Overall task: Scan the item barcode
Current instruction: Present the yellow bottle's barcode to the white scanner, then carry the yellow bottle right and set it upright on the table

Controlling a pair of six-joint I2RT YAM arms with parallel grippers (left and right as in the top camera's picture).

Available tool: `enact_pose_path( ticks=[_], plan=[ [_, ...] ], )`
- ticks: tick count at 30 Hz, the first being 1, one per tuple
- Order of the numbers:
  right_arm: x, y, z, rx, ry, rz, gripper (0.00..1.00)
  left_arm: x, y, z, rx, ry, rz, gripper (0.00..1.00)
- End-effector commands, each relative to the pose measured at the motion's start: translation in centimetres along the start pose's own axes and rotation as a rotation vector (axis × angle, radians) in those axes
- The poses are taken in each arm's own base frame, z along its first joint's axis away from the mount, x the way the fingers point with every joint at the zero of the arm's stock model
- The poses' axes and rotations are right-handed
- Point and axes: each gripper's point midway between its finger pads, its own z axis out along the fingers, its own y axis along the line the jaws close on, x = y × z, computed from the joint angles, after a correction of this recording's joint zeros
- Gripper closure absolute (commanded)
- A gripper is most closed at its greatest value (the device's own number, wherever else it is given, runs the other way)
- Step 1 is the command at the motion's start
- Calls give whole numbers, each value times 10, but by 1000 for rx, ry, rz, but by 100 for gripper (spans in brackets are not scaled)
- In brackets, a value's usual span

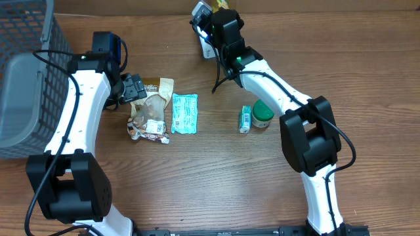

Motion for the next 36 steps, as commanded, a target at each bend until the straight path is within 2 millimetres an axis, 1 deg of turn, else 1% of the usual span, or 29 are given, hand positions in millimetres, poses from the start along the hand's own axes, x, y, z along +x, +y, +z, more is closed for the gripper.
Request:
enact_pose_path(
  ticks=[1, 4, 8, 12, 19, 21, 23, 24, 25, 26, 28, 29, 30, 33, 35, 36],
  plan=[
    [-17, -15, -7, 42, -36, 10, 74, 2, 4, 5, -16, 14, -8, 0],
    [-20, -15, -8, 45, -44, 12, 74, 2, 4, 5, -16, 14, -8, 1],
    [-29, -7, -11, 35, -59, 7, 74, 2, 4, 5, -16, 14, -8, 0],
    [-33, -2, -13, 28, -65, 3, 73, 2, 4, 5, -16, 14, -8, 1],
    [-20, 14, -10, -18, -18, -24, 72, 2, 3, 5, -16, 14, -8, 0],
    [-19, 15, -9, -19, -17, -24, 69, 2, 4, 5, -16, 14, -8, 0],
    [-22, 12, -9, -5, -31, -16, 66, 2, 4, 5, -16, 14, -8, 0],
    [-25, 9, -9, 6, -39, -10, 66, 2, 3, 5, -16, 14, -8, 0],
    [-27, 2, -10, 32, -44, 3, 66, 2, 4, 5, -16, 14, -8, 0],
    [-30, -7, -12, 64, -44, 24, 64, 2, 3, 5, -16, 14, -8, 0],
    [-38, -26, -21, 116, -58, 99, 63, 2, 4, 5, -16, 14, -8, 0],
    [-45, -37, -28, 131, -77, 150, 63, 2, 4, 5, -16, 14, -8, 0],
    [-54, -52, -38, 148, -101, 222, 64, 2, 4, 5, -16, 14, -8, 0],
    [-66, -82, -62, 163, -128, 351, 65, 2, 4, 5, -16, 14, -8, 0],
    [-66, -95, -78, 151, -113, 421, 67, 2, 3, 5, -16, 14, -8, 0],
    [-63, -99, -85, 141, -92, 457, 68, 2, 4, 5, -16, 14, -8, 1]
  ],
)
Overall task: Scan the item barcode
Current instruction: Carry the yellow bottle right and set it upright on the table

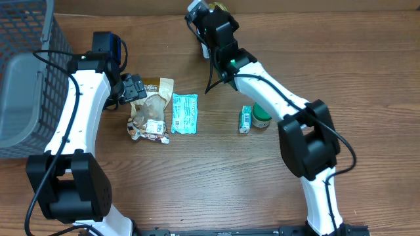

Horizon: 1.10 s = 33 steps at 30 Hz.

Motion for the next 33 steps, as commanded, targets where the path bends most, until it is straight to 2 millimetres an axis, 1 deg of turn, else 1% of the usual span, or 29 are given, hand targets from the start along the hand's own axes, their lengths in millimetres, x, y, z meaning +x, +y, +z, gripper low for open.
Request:
enact_pose_path(
  ticks=[1, 2, 3, 4, 5, 6, 7, 11, 13, 14, 16, 17, 19, 20, 22, 25, 27, 29, 30, 33],
  plan=[
    [-54, -92, -71, 87, -68, 317, 69, 2, 4, 5, -16, 15, -8, 0],
    [-49, -96, -76, 82, -43, 349, 69, 2, 4, 5, -16, 15, -8, 0],
    [-33, -107, -87, 75, 26, 430, 72, 2, 4, 5, -16, 15, -8, 0],
    [-24, -111, -92, 74, 61, 467, 72, 2, 4, 5, -16, 15, -8, 0],
    [-10, -116, -97, 75, 116, 509, 72, 2, 3, 5, -16, 15, -8, 0],
    [10, -121, -104, 79, 190, 554, 72, 2, 4, 5, -16, 15, -8, 0],
    [23, -124, -108, 85, 238, 580, 72, 2, 4, 5, -16, 15, -8, 0],
    [102, -141, -124, 123, 509, 669, 72, 2, 4, 5, -16, 15, -8, 1],
    [136, -151, -134, 151, 619, 732, 71, 2, 4, 5, -16, 15, -8, 0],
    [158, -160, -142, 183, 689, 773, 71, 2, 4, 5, -16, 15, -8, 0],
    [182, -174, -151, 223, 759, 805, 71, 2, 4, 5, -16, 15, -8, 0],
    [201, -185, -159, 244, 810, 824, 71, 2, 4, 5, -16, 15, -8, 0],
    [216, -190, -165, 234, 853, 857, 70, 2, 4, 5, -16, 15, -8, 0],
    [226, -191, -170, 209, 886, 892, 70, 2, 4, 5, -16, 15, -8, 0],
    [235, -191, -175, 190, 919, 933, 71, 2, 4, 5, -16, 15, -8, 0],
    [252, -194, -189, 229, 988, 994, 70, 2, 4, 5, -16, 15, -8, 0],
    [259, -193, -193, 243, 1015, 1012, 69, 2, 4, 5, -16, 15, -8, 0],
    [270, -189, -194, 255, 1040, 1029, 69, 2, 4, 5, -16, 15, -8, 0],
    [274, -185, -194, 253, 1050, 1028, 67, 2, 4, 5, -16, 15, -8, 0],
    [292, -171, -187, 250, 1070, 1022, 65, 2, 4, 5, -16, 15, -8, 0]
  ],
)
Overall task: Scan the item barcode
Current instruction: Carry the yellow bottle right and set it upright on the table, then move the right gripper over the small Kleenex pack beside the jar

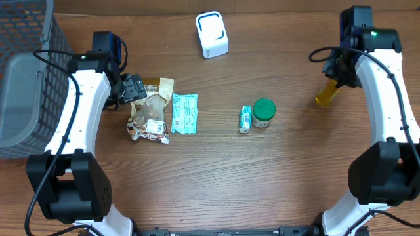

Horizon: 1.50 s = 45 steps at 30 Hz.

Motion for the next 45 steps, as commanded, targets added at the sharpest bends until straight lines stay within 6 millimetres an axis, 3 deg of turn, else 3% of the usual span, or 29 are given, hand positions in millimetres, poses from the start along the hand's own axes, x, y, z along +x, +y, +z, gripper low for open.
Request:
enact_pose_path(
  ticks=[1, 4, 8, 10, 11, 12, 14, 17, 20, 23, 26, 31, 39, 45],
  plan=[
    [9, -2, 16, 4, 8, 28, 66, 2, 3, 5, -16, 13, -8, 0],
    [13, 1, 34, 0, 0, 30, 62, 2, 3, 5, -16, 13, -9, 0],
    [19, 0, 41, 7, 14, 26, 54, 2, 3, 5, -16, 13, -9, 1],
    [21, -1, 41, 11, 23, 23, 45, 2, 3, 5, -16, 13, -9, 0],
    [24, -2, 41, 15, 32, 20, 31, 2, 3, 5, -16, 13, -8, 0],
    [25, -2, 41, 17, 37, 19, 25, 2, 3, 5, -16, 13, -9, 1],
    [27, -3, 41, 21, 45, 16, 17, 2, 3, 5, -16, 13, -9, 0],
    [23, -3, 37, 18, 37, 18, 12, 2, 3, 5, -16, 13, -9, 0],
    [12, -3, 15, 9, 21, 22, 10, 2, 3, 5, -16, 13, -9, 1],
    [-1, -4, -23, -18, -6, 28, 8, 2, 3, 5, -16, 13, -9, 1],
    [-1, 7, -47, -94, 9, 15, 8, 2, 3, 5, -16, 13, -9, 0],
    [29, 58, -66, -308, 125, -46, 8, 2, 3, 5, -16, 13, -9, 0],
    [95, 119, -90, -339, 190, -269, 1, 2, 3, 5, -16, 13, -8, 0],
    [147, 162, -104, -361, 220, -318, 0, 2, 3, 5, -16, 13, -8, 1]
  ],
)
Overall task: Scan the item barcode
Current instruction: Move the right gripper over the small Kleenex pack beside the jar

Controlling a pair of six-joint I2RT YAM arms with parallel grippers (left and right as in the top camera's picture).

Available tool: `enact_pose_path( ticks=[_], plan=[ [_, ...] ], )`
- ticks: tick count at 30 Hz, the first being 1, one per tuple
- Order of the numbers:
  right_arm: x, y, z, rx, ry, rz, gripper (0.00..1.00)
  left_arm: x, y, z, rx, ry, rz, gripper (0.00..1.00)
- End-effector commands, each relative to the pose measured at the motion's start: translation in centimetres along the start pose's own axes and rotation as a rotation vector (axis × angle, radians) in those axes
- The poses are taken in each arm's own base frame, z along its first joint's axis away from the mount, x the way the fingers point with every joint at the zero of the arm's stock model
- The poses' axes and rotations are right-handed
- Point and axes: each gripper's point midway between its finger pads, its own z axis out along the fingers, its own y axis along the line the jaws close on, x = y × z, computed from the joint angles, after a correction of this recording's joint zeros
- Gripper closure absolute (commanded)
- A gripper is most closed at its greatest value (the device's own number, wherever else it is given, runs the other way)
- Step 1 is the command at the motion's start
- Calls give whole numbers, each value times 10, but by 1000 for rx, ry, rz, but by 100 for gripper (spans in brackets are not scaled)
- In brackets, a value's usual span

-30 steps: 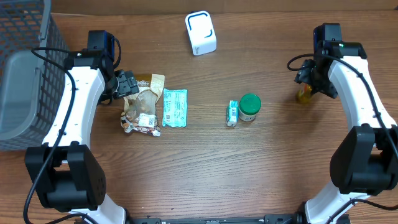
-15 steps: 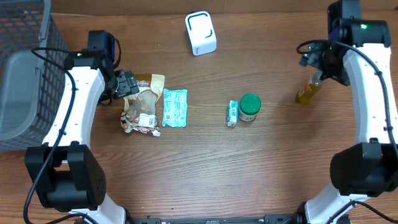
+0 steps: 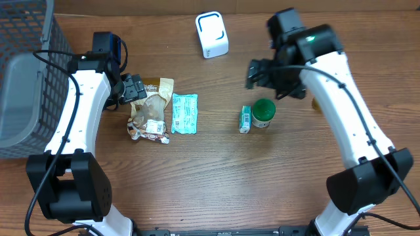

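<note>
The white scanner stands at the back middle of the table. My right gripper hovers just behind the green-capped bottle and the small green box; it looks open, with nothing in it. A sliver of a yellow item shows on the table behind the right arm. My left gripper rests at the top edge of the brown snack bag; whether it grips the bag is unclear. A teal packet lies beside the bag.
A grey wire basket fills the far left. The right arm's white links cross the table's right half. The snack bag and teal packet lie left of centre, the bottle and box right of centre.
My right gripper has moved from the far right, where it was at the yellow item, to the middle behind the green-capped bottle. The yellow item stays on the table. The left arm has not moved.
My right gripper held a yellow item at the white scanner, first over it, then slightly to its left. Later it was at the far right with that item low over the table. Now the item lies there and the gripper is by the bottle. The left arm stayed put.
</note>
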Motion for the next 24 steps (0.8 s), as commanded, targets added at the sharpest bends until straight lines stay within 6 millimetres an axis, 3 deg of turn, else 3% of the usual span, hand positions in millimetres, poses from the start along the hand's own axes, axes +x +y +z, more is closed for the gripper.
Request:
enact_pose_path(
  ticks=[1, 6, 17, 24],
  plan=[
    [20, 30, 7, -20, 8, -11, 0, 2, 3, 5, -15, 12, -8, 1],
    [32, 56, 31, -35, -14, -90, 0, 2, 3, 5, -15, 12, -8, 0],
    [61, 33, 87, 32, 76, -92, 0, 2, 3, 5, -16, 12, -9, 0],
    [63, 31, 98, 30, 73, -93, 0, 2, 3, 5, -16, 12, -9, 0]
  ],
)
